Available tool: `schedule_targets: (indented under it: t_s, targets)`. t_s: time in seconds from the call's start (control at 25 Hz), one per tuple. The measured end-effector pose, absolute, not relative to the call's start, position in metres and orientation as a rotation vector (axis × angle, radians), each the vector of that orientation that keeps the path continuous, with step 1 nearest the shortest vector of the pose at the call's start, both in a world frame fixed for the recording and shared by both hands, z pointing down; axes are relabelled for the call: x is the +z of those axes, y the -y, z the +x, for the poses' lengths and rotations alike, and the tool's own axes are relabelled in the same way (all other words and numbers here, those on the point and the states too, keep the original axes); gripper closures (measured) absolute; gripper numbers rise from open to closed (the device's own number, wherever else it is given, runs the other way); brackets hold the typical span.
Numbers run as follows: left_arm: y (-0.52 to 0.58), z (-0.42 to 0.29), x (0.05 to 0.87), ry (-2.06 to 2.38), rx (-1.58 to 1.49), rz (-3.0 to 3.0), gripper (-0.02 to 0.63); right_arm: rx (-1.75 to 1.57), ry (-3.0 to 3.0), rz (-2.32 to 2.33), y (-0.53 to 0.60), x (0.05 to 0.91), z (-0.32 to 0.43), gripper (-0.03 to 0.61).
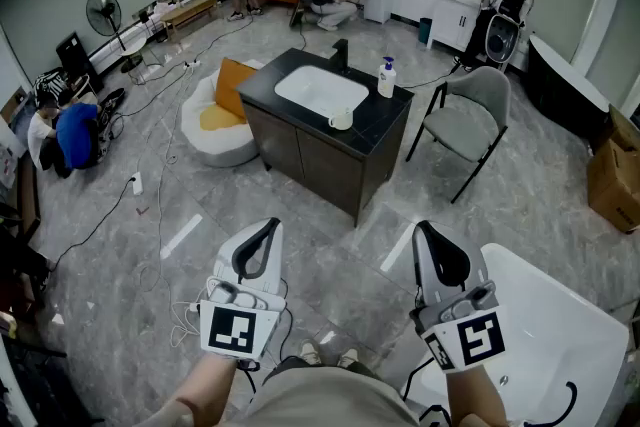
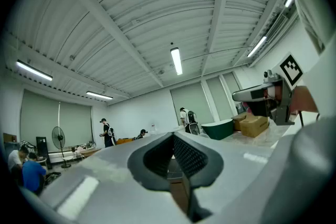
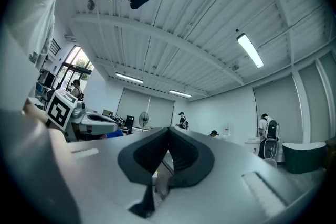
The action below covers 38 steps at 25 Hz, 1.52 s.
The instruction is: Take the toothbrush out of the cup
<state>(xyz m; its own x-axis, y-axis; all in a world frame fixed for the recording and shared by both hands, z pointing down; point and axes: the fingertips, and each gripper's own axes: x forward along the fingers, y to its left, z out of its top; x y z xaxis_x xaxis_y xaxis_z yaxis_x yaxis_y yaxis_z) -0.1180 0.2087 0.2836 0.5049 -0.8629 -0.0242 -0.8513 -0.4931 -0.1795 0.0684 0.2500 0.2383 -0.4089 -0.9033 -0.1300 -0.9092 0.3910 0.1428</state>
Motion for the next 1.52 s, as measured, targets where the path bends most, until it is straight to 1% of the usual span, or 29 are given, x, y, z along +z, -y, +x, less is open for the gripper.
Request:
schedule_targets:
  t_s: [0.44, 0.84, 1.04, 1.32, 1.52]
  targets:
    - [-0.213, -0.111, 0.287, -1.453, -0.134, -2.594, 0.611, 0.258, -2.579, -1.681, -0.253, 0.241, 0.072, 0.575]
    - [-0.216, -0.088, 0.295, -1.461, -0.160, -2.586, 0.611, 0.251, -2.597, -1.659, -0.255, 0.254, 0.097, 0.575]
    - [-0.226, -0.080, 0.284, -1.485, -0.062, -2.561, 0.611, 0.208, -2.603, -1.577, -0.259, 0.258, 0.107, 0.575]
    - [-0.219, -0.071, 0.296, -1.494, -0.093, -2.544, 0.611, 0.186, -2.619, -1.582, -0.242, 0.277, 0.114, 0.575]
    - [-0.192, -0.069, 0.307, -1.498, -0.088, -2.539, 0.611, 0.185, -2.619, -1.578, -0.216, 0.288, 0.113, 0.575]
